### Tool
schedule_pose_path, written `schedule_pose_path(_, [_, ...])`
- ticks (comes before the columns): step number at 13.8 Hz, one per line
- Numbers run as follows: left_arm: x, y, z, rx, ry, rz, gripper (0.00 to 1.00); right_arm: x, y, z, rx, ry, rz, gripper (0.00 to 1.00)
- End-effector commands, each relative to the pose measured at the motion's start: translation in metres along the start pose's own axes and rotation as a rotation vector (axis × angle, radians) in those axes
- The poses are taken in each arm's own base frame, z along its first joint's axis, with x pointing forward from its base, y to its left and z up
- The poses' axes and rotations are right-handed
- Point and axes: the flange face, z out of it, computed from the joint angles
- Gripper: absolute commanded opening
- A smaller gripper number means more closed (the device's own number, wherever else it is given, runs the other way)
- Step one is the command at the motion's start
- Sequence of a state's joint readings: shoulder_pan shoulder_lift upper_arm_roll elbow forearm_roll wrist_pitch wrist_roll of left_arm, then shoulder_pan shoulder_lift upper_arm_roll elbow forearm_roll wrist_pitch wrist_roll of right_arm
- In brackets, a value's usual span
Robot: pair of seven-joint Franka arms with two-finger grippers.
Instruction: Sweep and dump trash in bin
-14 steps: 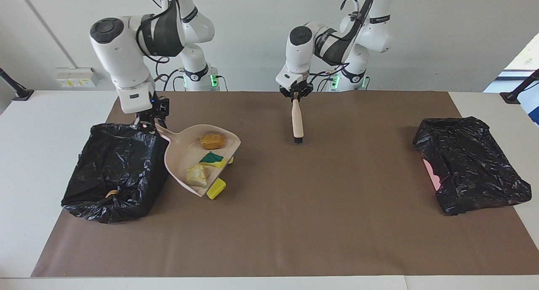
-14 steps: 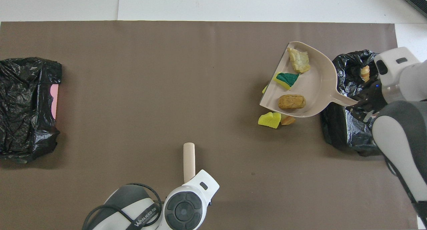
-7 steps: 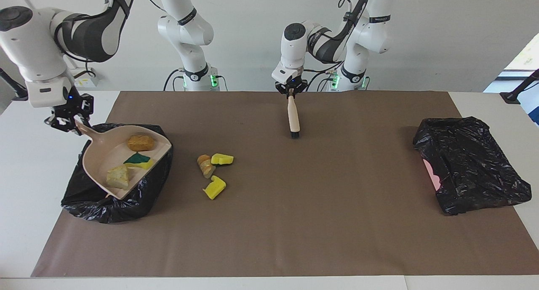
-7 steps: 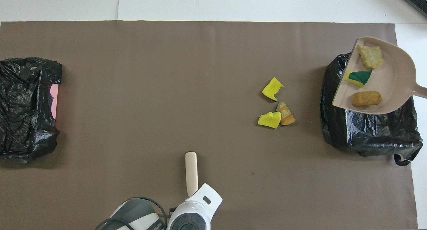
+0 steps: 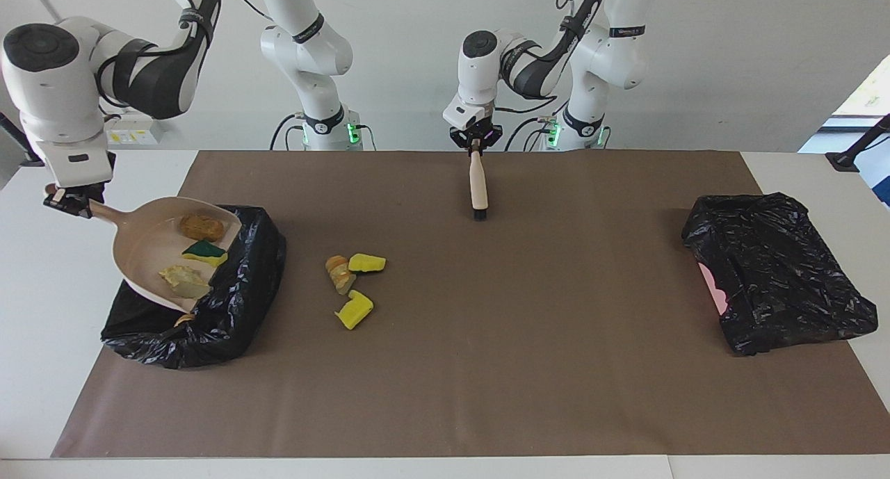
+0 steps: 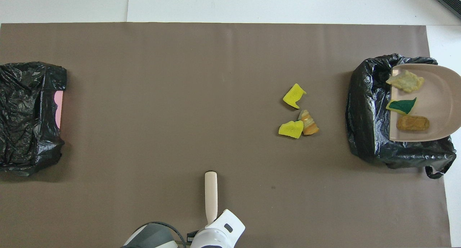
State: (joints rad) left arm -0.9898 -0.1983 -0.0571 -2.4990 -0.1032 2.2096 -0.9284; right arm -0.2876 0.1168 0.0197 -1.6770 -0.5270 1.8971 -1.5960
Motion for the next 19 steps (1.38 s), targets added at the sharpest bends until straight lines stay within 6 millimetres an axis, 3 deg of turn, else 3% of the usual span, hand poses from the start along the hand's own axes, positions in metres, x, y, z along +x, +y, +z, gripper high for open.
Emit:
schedule_pose_path(1, [-0.006,-0.006,0.0,-0.021,0.003,0.014,0.34,0.006,0.002,0.0,-0.062,-0.086,-0.137,0.0])
schedule_pose_path(2, [-0.006,-0.006,0.0,-0.022,0.002,0.013,0.38,0.009,0.004,0.007,-0.059,-0.105,-0.154,0.0])
schedule_pose_path(4, [-0.004,-0.007,0.001,-0.016,-0.002,0.015,0.65,0.016,0.006,0.009,-0.067,-0.165,-0.199,0.0])
schedule_pose_path(5, [0.0,-0.007,0.002,-0.015,-0.005,0.012,0.91,0.024,0.009,0.002,-0.08,-0.208,-0.23,0.0])
schedule_pose_path(6, [0.004,-0.005,-0.001,-0.017,-0.005,0.027,1.0,0.025,0.01,0.001,-0.081,-0.224,-0.24,0.0])
schedule_pose_path(8, [0.025,-0.002,-0.013,-0.018,-0.007,0.054,1.0,0.025,0.01,-0.002,-0.083,-0.275,-0.265,0.0])
schedule_pose_path(12, [0.101,-0.033,-0.074,-0.02,0.095,0.107,1.0,0.04,0.013,-0.03,-0.115,-0.399,-0.335,0.0])
schedule_pose_path(13, [0.117,-0.038,-0.096,-0.004,0.125,0.152,1.0,0.048,0.011,-0.04,-0.126,-0.423,-0.352,0.0])
schedule_pose_path(15, [0.161,-0.073,-0.158,-0.018,0.159,0.174,1.0,0.054,0.006,-0.052,-0.113,-0.444,-0.354,0.0])
schedule_pose_path(17, [0.18,-0.098,-0.213,-0.003,0.156,0.227,1.0,0.063,0.0,-0.072,-0.106,-0.454,-0.353,0.0])
schedule_pose_path(19, [0.199,-0.129,-0.251,-0.001,0.163,0.232,1.0,0.075,-0.009,-0.096,-0.106,-0.462,-0.311,0.0])
